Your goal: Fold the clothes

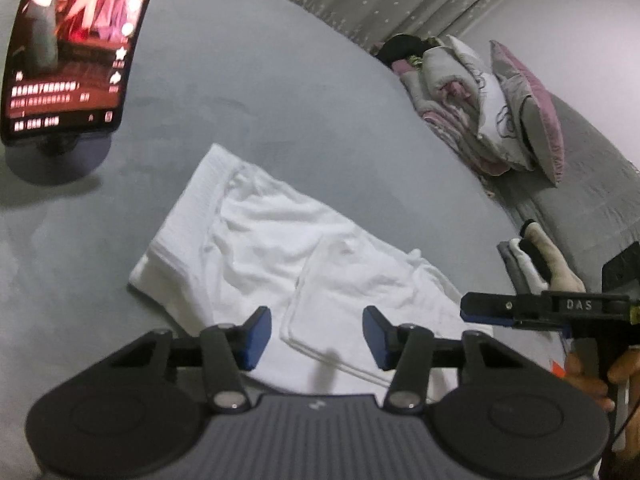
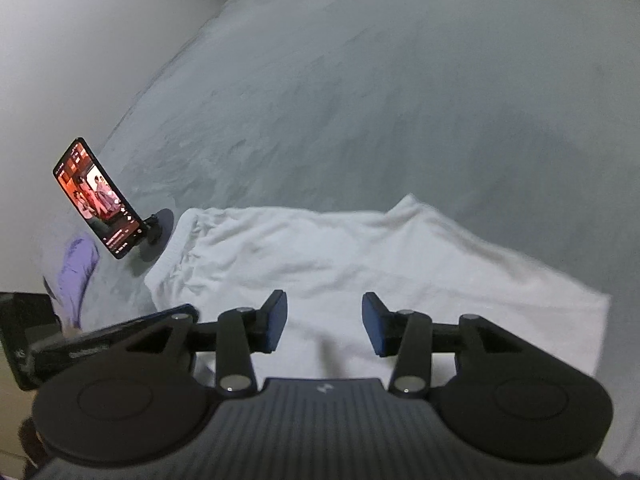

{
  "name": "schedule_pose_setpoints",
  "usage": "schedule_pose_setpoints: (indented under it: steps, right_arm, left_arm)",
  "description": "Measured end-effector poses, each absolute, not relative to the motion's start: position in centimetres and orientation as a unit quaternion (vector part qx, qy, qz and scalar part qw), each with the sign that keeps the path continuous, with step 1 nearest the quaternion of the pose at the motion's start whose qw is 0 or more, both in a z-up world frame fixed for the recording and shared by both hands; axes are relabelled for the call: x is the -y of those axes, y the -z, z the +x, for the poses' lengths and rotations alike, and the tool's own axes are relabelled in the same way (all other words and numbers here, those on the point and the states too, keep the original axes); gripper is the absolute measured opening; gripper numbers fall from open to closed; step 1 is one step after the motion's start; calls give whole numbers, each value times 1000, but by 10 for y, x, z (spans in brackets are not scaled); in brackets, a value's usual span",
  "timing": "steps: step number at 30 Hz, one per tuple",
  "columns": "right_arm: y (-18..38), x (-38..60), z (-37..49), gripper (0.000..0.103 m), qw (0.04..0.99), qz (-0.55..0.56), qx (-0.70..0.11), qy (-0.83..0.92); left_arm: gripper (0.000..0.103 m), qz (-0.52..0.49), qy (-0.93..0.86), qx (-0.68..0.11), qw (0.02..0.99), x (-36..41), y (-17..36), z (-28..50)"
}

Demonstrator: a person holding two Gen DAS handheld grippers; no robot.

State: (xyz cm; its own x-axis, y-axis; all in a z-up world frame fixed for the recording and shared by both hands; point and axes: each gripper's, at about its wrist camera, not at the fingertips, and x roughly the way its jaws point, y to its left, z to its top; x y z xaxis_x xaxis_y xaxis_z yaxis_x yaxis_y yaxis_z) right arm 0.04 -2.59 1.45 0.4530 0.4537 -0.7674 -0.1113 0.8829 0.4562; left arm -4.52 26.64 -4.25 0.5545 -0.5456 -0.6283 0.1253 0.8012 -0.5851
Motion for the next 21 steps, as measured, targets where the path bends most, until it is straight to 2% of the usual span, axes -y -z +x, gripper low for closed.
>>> schedule_pose_setpoints:
  steps: [2,6,9,11,14,21]
  right_arm:
    - [-10,19,2,46,830,182,-497,-177]
    - [-3,8,8,46,822,192,-502,-188]
    - [2,0,14,46,819,198,-504,-191]
    - [5,-6,20,46,815,202,-508,-191]
    - [9,-18,30,46,810,205,-516,-189]
    - [15,-52,46,46,804,180,-534,-188]
  left_arm:
    - [41,-246,195,-434,844,-262,46,-45]
    - [35,-231,185,-436,850,-255,48,-46]
    - [21,-204,169,-432,862,-249,47,-48]
    - [7,-172,161,-426,874,-242,45,-50]
    - [4,-134,164,-410,887,-233,43,-56]
    - [3,-53,207,-355,910,-215,36,-74]
